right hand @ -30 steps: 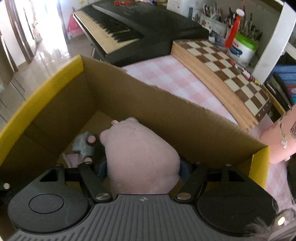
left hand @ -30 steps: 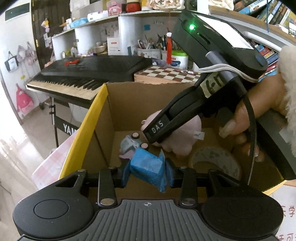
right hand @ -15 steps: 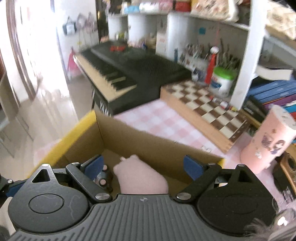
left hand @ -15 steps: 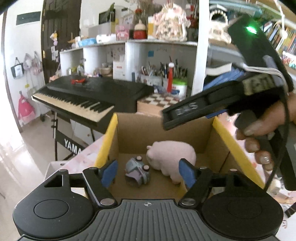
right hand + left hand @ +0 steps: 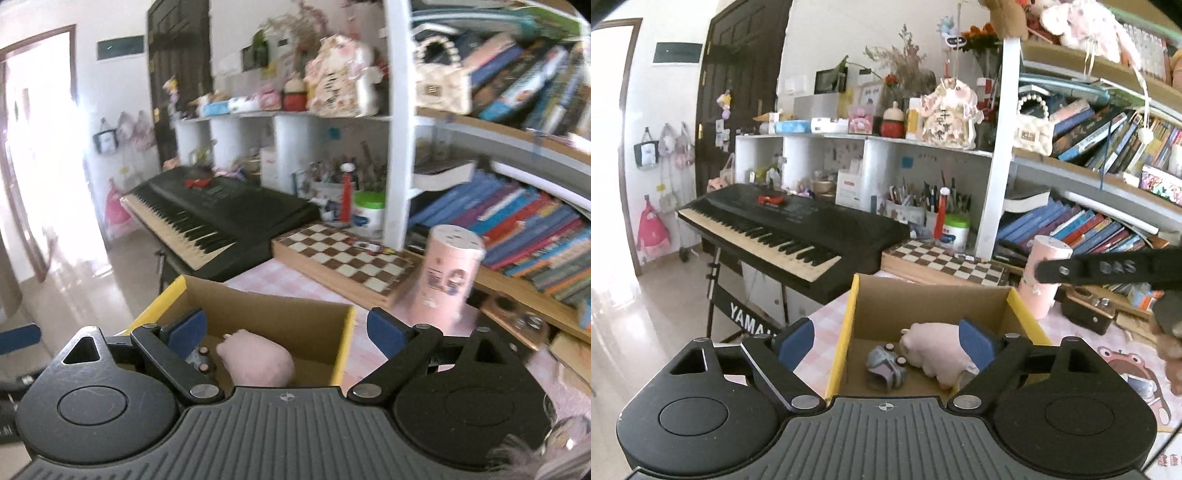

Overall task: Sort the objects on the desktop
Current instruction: 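Lift both open tools out of the yellow box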

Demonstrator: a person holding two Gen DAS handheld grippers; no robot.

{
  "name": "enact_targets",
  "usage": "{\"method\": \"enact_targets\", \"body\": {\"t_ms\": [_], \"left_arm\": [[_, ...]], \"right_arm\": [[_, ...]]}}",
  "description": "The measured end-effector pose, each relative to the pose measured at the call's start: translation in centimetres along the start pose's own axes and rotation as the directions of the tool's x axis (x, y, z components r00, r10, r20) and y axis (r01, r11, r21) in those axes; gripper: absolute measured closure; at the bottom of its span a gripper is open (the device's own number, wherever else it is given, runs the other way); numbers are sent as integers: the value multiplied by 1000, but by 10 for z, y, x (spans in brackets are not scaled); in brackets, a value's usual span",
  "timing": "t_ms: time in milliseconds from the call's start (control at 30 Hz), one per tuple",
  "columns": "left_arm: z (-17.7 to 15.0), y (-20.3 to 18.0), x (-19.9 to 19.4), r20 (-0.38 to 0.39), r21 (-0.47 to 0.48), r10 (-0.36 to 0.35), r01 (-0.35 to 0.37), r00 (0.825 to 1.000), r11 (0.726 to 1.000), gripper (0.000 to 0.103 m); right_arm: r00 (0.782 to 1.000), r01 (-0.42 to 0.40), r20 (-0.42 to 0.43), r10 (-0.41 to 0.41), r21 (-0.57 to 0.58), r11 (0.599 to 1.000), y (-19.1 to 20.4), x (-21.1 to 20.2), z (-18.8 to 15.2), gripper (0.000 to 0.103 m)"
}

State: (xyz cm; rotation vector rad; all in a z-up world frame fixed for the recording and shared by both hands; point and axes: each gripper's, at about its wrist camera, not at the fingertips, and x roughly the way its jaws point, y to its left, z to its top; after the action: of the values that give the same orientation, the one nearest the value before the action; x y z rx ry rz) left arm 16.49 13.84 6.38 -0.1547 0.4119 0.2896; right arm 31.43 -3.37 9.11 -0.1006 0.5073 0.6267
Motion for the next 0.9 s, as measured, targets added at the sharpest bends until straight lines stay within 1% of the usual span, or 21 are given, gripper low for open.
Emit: {"method": "enact_targets", "body": {"t_ms": [100,267,467,667,900], "left_arm": [[-5,4,-9,3,-8,-7,7,1000,1000,14],[-17,11,-23,-4,-19,-26,26,1000,999,14],[-29,18,-38,-24,-11,-60,60,998,998,14],[-43,23,-55,-44,-2,-81,81,996,997,14],[-65,27,-69,-85,16,-90,92,992,996,14]], "right_arm": [[999,47,22,-48,32,998,-2,-20,-12,9],[994,108,25,-110,80,991,1,-48,-40,9],[989,150,-11,-150,82,985,16,-68,-70,9],[985,173,-41,-170,89,981,38,-86,-97,9],[979,194,-74,-189,73,978,69,-103,-132,9]]}}
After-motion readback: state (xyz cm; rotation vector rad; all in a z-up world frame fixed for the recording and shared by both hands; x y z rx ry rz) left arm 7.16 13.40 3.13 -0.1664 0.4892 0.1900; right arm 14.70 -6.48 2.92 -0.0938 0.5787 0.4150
